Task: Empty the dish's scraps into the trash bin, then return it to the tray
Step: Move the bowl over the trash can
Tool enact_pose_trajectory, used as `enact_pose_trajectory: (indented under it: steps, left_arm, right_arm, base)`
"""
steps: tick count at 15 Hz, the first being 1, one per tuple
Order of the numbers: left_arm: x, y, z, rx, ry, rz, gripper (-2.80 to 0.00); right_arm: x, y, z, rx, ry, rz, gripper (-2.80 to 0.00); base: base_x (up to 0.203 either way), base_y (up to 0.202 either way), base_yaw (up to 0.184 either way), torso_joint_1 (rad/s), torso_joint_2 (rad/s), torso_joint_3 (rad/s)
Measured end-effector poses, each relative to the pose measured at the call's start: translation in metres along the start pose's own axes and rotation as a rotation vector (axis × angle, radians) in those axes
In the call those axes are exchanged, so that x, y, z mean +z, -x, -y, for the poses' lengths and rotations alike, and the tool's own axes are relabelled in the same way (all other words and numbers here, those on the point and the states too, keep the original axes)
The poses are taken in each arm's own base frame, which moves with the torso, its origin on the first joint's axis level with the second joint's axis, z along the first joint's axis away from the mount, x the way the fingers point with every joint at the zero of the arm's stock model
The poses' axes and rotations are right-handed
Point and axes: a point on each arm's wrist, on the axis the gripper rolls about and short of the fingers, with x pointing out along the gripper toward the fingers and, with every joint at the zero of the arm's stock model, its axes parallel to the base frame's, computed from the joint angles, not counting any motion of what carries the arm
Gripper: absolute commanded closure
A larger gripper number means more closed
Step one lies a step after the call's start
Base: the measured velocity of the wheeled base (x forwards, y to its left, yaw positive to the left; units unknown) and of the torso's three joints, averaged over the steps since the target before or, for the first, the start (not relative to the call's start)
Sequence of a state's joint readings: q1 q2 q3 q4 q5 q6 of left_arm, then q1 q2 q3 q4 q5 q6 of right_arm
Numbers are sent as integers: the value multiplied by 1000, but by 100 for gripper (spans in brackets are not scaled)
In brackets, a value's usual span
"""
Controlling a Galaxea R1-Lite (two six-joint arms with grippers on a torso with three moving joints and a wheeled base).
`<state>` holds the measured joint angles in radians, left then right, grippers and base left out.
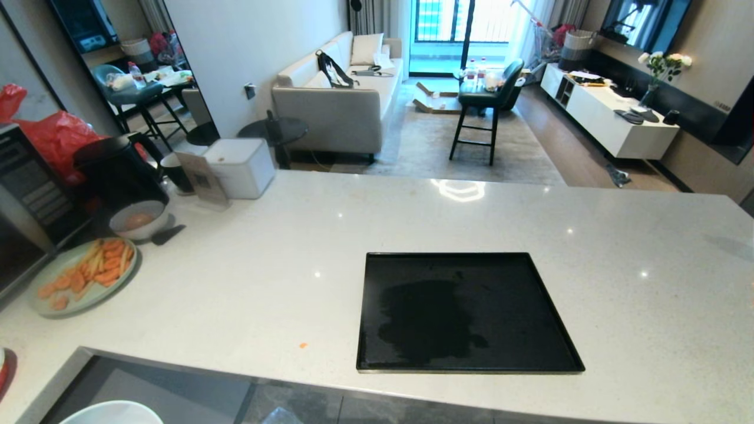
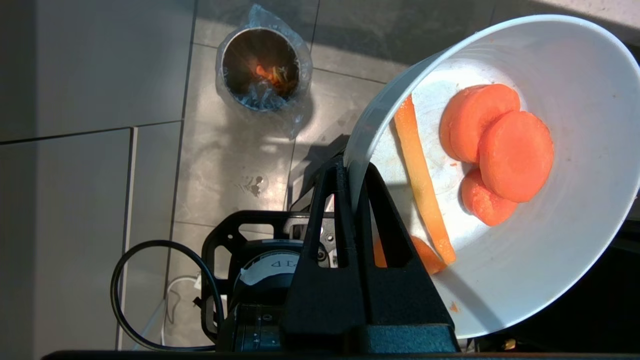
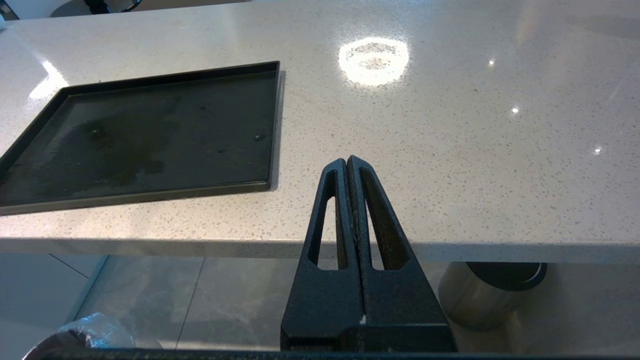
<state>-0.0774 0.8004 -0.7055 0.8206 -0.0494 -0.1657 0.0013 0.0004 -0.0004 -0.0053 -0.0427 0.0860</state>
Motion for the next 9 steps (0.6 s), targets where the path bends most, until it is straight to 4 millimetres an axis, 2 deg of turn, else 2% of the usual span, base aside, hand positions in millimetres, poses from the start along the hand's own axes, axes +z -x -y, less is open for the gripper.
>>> enact_pose_trajectory:
  steps: [4, 9]
  left_arm:
    - [-7, -7, -2, 3, 2, -39, 0]
    - [-6, -9, -1, -4, 1, -40, 0]
  right_arm:
    - [0, 0, 0, 0, 0, 0, 0]
    - [0, 0, 0, 0, 0, 0, 0]
  base:
    - [0, 0, 0, 0, 0, 0]
    - [0, 0, 0, 0, 0, 0]
